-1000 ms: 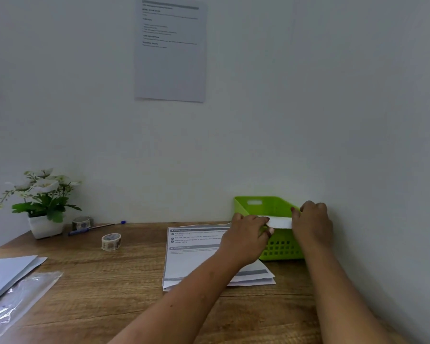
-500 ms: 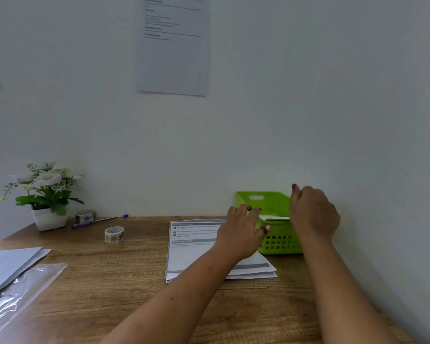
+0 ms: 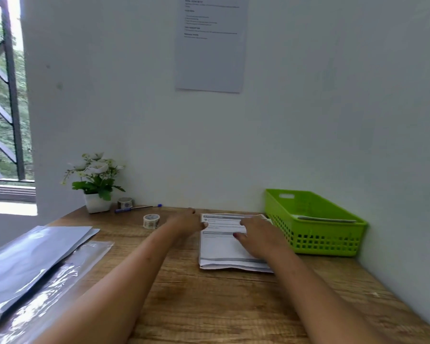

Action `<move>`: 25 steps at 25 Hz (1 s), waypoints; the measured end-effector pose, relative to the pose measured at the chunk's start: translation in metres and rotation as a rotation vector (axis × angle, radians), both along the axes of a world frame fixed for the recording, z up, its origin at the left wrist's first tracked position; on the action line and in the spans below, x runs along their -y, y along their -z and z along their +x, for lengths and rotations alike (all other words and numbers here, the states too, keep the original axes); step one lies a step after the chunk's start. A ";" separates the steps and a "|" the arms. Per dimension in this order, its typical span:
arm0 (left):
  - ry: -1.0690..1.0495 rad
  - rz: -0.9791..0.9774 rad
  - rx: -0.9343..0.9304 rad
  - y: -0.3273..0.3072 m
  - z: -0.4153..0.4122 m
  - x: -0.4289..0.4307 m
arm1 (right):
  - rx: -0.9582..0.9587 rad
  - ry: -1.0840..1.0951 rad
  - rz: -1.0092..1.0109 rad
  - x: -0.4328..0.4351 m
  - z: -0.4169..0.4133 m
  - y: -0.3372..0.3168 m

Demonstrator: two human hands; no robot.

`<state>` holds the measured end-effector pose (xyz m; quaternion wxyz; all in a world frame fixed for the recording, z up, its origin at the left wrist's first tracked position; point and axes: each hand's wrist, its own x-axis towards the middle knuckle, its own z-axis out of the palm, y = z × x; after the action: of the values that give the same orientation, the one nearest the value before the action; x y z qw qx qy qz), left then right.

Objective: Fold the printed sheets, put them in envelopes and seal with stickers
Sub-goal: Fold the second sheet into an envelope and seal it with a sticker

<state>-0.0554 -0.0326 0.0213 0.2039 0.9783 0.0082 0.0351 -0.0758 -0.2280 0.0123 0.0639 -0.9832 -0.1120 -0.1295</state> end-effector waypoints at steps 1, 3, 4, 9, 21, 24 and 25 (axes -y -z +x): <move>0.012 -0.037 -0.023 0.000 -0.005 -0.003 | -0.154 0.050 -0.025 -0.001 0.002 0.006; 0.055 -0.204 -0.043 0.001 -0.010 0.000 | -0.377 0.109 -0.055 -0.005 0.002 0.017; 0.064 -0.331 -0.043 0.005 -0.007 0.003 | -0.414 0.113 -0.062 -0.010 0.001 0.021; -0.069 -0.824 0.097 0.018 0.040 0.003 | -0.425 0.093 -0.090 -0.038 -0.011 0.025; -0.247 -1.016 0.323 0.039 0.089 0.004 | -0.365 0.137 0.006 -0.033 0.008 0.023; -0.188 -0.892 0.351 0.039 0.088 0.013 | -0.328 0.196 0.034 -0.029 0.012 0.025; -0.178 -0.880 0.354 0.038 0.089 0.016 | -0.315 0.214 0.038 -0.028 0.013 0.025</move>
<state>0.0334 -0.0485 -0.0169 0.5929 0.7737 0.0710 0.2118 -0.0626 -0.1998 -0.0127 0.0852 -0.9962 0.0073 0.0178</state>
